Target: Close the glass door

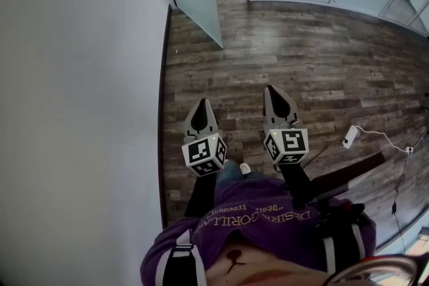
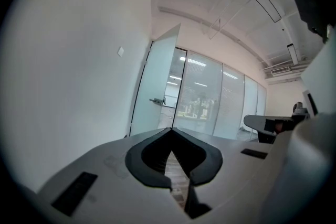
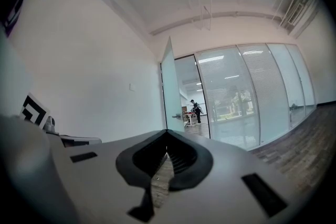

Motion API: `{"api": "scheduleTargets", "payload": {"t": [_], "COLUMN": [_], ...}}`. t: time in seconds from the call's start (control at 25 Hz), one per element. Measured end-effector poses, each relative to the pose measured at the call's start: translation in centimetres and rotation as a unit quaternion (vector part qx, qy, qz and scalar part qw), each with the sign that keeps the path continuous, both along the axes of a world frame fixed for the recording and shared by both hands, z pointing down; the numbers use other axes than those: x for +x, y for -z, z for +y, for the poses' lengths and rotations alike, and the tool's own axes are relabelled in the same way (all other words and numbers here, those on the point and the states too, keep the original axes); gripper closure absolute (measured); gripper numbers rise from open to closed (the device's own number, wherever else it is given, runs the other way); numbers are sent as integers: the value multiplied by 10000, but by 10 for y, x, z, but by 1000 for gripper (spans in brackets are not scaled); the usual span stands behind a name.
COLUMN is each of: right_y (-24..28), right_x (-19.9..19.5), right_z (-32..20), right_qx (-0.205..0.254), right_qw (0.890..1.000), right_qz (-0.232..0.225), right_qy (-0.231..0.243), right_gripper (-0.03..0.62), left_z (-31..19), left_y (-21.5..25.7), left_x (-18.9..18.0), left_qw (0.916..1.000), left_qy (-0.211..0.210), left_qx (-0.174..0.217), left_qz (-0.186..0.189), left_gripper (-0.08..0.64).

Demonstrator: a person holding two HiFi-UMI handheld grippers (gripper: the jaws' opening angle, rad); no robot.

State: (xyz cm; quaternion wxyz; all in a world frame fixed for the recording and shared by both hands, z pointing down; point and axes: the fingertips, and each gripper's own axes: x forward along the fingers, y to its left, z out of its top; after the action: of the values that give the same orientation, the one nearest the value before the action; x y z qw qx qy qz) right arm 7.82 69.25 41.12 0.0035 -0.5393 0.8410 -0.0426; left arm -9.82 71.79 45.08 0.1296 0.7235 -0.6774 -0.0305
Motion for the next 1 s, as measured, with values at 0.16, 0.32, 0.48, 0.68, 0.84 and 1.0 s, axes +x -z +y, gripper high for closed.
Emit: {"api": "scheduleTargets", "payload": {"t": [0.16,0.32,0.48,0.68,0.84,1.0], "right_y": [-4,1,13,15,14,6], "right_x": [-7,-20,-39,-53,-61,-66], "right_z": [-20,-53,-90,-128,-151,-165], "right_qx": [-60,-4,109,172,200,152], "right_qw": [10000,10000,9999,9997,9995,9992], "right_qz": [-11,-20,-19,-49,-80,-82], "right_qy": [21,1,-15,-140,-243,-368], "right_gripper": [595,595,595,595,595,595], "left_z": [-18,-51,-91,-134,-158,-175], "left_y": [-4,-2,10,12,11,3], "left_x": [-6,-20,-35,-49,-61,-68], "left_qw": [10000,10000,10000,9997,9996,9994], "left_qy": [15,9,-61,-186,-239,-316], "left_qx": [-70,-40,67,123,147,102], "left_qz": [5,21,-14,-35,-36,-29], "left_gripper": [558,558,558,558,558,558]}}
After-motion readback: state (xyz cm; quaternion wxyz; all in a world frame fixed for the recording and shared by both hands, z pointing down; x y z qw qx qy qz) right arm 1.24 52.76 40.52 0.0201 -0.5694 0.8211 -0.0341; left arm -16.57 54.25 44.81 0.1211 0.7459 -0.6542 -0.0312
